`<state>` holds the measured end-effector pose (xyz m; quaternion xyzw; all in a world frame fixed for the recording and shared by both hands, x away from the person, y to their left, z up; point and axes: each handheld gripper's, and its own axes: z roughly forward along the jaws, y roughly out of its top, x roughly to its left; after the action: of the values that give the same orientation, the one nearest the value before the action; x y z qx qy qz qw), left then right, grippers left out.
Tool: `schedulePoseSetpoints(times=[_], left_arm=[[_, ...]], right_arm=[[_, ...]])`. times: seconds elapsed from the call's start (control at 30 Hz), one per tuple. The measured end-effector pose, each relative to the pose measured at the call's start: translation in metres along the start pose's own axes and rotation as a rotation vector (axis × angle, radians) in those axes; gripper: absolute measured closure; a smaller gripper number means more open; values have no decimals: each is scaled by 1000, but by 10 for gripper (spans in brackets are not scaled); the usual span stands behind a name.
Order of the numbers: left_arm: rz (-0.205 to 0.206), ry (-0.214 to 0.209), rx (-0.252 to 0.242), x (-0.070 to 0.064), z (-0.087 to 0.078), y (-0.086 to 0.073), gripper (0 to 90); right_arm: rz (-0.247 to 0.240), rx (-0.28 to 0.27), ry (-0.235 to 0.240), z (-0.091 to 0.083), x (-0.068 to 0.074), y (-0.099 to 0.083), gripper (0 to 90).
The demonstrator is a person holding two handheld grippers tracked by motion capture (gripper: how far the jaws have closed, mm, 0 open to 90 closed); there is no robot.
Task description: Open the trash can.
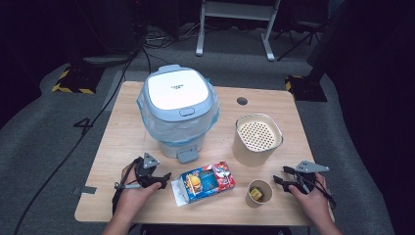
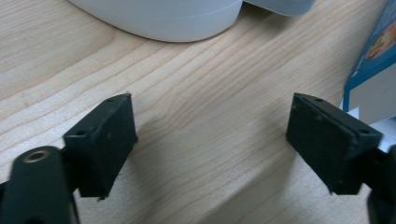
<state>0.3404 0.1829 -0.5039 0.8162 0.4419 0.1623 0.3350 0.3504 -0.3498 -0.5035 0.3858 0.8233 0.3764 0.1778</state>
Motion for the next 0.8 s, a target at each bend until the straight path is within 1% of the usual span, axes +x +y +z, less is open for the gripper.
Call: schedulePoseSetpoints(times=[0.07,0.17,0.2,0.23,0.27,0.3,0.33,0.37,0.4,0.5,0.57,0.6,0.63,0.7,0.73,0.77,0.8], left_arm=[[-5,6,-12,1,0,-1,206],[3,-3,-17,5,-2,-1,251],[3,-3,-17,5,-2,-1,288],[3,-3,-22,6,-3,-2,288],[5,-9,-26,9,-3,-2,319],[0,-16,-29,10,-4,-3,372],[3,-43,-15,12,-7,-1,415],[3,-43,-15,12,-7,-1,452],[-2,-58,-3,14,-10,1,452],[44,-71,-2,15,-17,6,460],[48,-91,-9,17,-23,10,468],[48,-91,-9,17,-23,10,470],[59,-98,-11,18,-29,12,476],[66,-113,-21,18,-34,16,486],[66,-113,-21,18,-34,16,491],[76,-127,-31,18,-40,20,506],[76,-127,-31,18,-40,20,511]], right_arm=[[0,0,-1,0,0,0,370],[0,0,-1,0,0,0,370],[0,0,-1,0,0,0,370],[0,0,-1,0,0,0,370],[1,0,-1,0,0,0,370],[0,0,-1,0,0,0,370],[0,0,-1,0,0,0,370],[0,0,-1,0,0,0,370],[-1,0,-2,0,0,0,370],[0,0,-2,0,0,0,370],[-1,0,-2,0,0,0,370],[-1,0,-2,0,0,0,370],[0,0,-2,0,0,0,370],[-1,0,-2,0,0,0,370],[-1,0,-2,0,0,0,370],[0,0,-1,0,0,0,370],[1,0,-1,0,0,0,370]])
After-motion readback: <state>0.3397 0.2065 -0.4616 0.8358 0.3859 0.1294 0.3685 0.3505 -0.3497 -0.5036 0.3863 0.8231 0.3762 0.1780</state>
